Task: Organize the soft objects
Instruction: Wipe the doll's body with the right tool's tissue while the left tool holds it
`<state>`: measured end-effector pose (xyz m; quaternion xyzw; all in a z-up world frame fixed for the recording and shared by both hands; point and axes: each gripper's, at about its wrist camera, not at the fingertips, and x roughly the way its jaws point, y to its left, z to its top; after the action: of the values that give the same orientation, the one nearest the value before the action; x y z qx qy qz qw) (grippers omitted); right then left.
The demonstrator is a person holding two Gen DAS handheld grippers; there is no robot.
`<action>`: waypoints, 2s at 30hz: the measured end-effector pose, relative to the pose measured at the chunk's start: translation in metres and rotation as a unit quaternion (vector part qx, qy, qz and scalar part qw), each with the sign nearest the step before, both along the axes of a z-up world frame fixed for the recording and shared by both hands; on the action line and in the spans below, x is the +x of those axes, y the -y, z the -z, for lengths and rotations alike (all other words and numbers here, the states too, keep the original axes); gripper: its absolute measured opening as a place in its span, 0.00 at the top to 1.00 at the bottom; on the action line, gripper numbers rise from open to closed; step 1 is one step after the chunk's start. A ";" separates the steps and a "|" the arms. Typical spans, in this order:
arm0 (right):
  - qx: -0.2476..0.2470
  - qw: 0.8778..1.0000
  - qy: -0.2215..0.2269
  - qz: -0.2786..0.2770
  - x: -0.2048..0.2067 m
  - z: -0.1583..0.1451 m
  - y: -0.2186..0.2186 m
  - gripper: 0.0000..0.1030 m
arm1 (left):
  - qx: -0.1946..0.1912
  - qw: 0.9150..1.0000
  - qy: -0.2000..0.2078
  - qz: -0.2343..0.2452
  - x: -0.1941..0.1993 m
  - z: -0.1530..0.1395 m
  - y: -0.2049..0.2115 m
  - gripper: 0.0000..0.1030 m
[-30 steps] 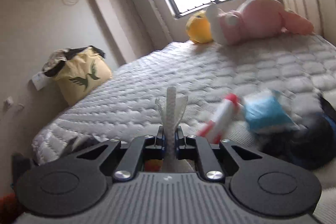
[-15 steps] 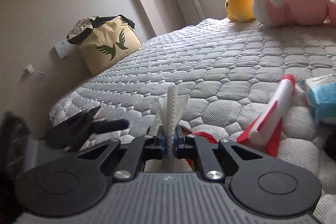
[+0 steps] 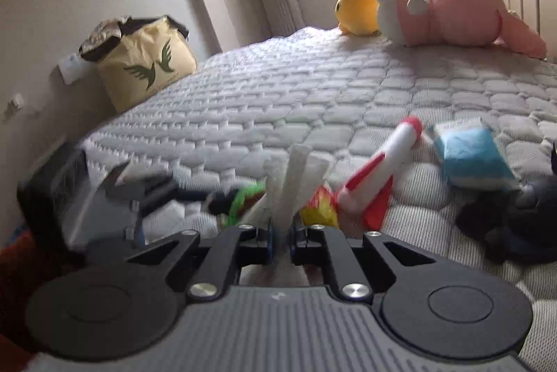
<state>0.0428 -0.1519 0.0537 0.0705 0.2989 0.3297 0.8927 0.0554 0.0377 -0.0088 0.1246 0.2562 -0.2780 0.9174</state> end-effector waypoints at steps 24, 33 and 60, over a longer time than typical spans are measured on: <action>-0.026 0.998 -0.040 0.035 -0.018 0.041 0.020 0.90 | 0.145 0.982 0.072 0.092 -0.004 0.000 0.053 0.00; 0.009 0.993 -0.072 0.093 -0.014 0.053 0.072 0.90 | 0.068 0.995 -0.011 0.073 0.054 -0.015 0.046 0.00; 0.086 0.994 -0.056 -0.023 -0.019 0.026 0.037 0.94 | 0.143 0.978 0.064 0.136 -0.028 -0.001 0.075 0.00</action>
<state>0.0236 -0.1885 0.0274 0.1585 0.3202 0.3699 0.8576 0.0270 -0.0377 -0.0078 0.3057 0.2147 -0.3517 0.8583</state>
